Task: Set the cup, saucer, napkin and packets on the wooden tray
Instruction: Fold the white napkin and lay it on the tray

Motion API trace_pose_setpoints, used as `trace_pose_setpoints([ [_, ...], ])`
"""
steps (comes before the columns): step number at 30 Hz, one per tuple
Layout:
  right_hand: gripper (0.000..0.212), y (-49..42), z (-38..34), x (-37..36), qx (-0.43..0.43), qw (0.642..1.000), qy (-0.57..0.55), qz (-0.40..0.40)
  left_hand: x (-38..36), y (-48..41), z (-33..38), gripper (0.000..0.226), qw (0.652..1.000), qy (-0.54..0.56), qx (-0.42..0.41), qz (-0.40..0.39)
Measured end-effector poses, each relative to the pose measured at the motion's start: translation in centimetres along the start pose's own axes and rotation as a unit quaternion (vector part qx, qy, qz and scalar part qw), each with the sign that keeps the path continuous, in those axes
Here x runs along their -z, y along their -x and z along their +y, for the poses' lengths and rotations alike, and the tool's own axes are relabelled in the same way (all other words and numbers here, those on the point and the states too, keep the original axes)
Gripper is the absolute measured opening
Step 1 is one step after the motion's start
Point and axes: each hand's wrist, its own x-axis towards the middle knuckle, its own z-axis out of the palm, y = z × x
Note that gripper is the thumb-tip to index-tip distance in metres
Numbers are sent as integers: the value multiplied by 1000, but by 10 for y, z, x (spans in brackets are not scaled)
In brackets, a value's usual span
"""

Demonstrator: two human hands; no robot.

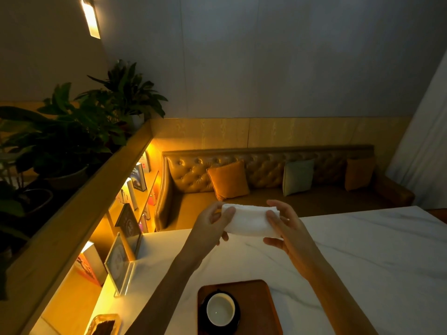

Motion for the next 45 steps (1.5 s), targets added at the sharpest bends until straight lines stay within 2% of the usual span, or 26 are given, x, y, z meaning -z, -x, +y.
trace_pose_setpoints([
  [2, 29, 0, -1, 3, 16, 1000, 1, 5, -2, 0, -2, 24, 1000, -4, 6, 4],
  [5, 25, 0, -2, 6, 23, 999, 21, 5, -4, 0, -5, 3, 999, 24, 23, 12],
  [8, 28, 0, -2, 5, 17, 998, 56, 26, -6, -1, -6, 15, 999, 41, 7, 12],
  [13, 24, -3, 3, 9, 16, 994, 87, 65, -14, -5, -14, 6, 999, 47, 8, 15],
  [19, 11, -9, 21, 22, -58, 997, 31, 27, -18, -9, -37, 8, 999, 26, 19, 33],
  [25, 27, -11, 52, 33, -134, 991, -18, 2, -20, -14, -76, 11, 991, 67, 112, 15],
  [29, 33, -3, 89, 47, -213, 975, -45, -53, -20, -3, -120, 12, 977, 69, 200, -16],
  [34, 20, 4, 158, 54, -269, 963, 14, 4, -35, 13, -180, 15, 964, 42, 263, -16],
  [38, 13, 11, 214, 65, -315, 949, 33, -2, -54, 21, -225, 17, 951, 26, 308, -24],
  [42, 17, 17, 266, 82, -360, 931, 55, 11, -75, 24, -270, 15, 922, 46, 383, -36],
  [45, 16, 15, 301, 95, -382, 920, 85, 35, -98, 23, -299, 9, 914, 12, 402, -42],
])
